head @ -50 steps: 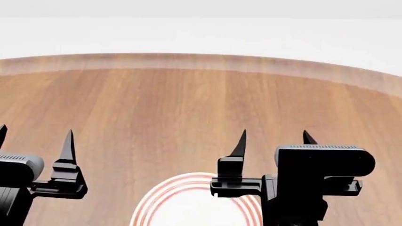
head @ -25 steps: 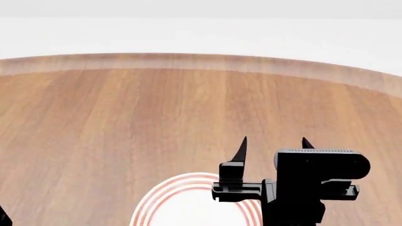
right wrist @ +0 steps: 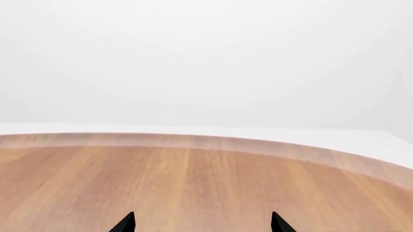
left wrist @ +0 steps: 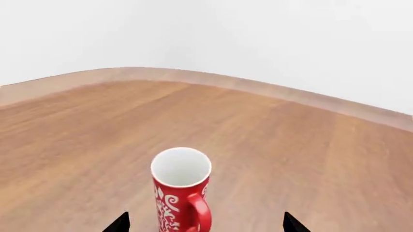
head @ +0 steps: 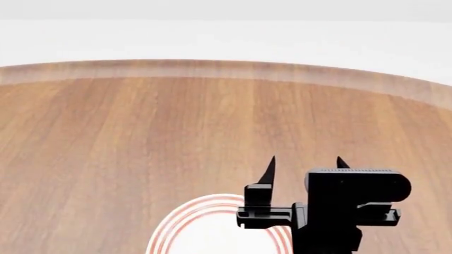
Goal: Pick up the red mug and put it on the plate
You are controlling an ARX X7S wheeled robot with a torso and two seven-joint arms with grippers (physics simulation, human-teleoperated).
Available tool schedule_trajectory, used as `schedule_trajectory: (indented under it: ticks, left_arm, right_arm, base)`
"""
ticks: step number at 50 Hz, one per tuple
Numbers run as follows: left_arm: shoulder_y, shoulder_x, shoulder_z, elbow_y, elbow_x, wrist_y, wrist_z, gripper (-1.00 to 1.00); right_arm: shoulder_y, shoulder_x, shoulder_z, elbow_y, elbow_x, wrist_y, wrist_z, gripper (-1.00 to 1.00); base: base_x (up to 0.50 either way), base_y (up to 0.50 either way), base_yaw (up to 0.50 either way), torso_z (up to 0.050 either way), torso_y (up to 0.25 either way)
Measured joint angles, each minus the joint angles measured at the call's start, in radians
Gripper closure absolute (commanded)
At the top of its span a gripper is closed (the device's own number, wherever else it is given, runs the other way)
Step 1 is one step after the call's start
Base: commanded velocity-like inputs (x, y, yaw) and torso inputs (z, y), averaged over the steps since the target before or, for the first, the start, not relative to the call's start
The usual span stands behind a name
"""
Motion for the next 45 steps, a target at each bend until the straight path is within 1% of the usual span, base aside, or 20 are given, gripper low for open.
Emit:
schedule_trajectory:
  ticks: [10,26,45]
  left_arm:
    - [-0.071,-0.019,-0.003,-0.148,-0.005,0.005,0.009,-1.00]
    - [-0.189,-0.049,0.016,-0.330,0.006,-0.004,0.013,-1.00]
    - [-0.308,-0.072,0.033,-0.569,0.018,0.029,0.035,-1.00]
  right_arm:
    - [-0.002,0.002,-0.008,0.005,0.003,-0.004,0.003,-1.00]
    - [-0.006,0.006,-0.019,0.026,0.006,-0.020,0.005,-1.00]
    - [-0.007,0.010,-0.036,0.047,0.006,-0.035,0.009,-1.00]
  base:
    - [0.00,0.00,0.00,0.000,0.000]
    - [0.00,0.00,0.00,0.000,0.000]
    - [0.00,0.00,0.00,0.000,0.000]
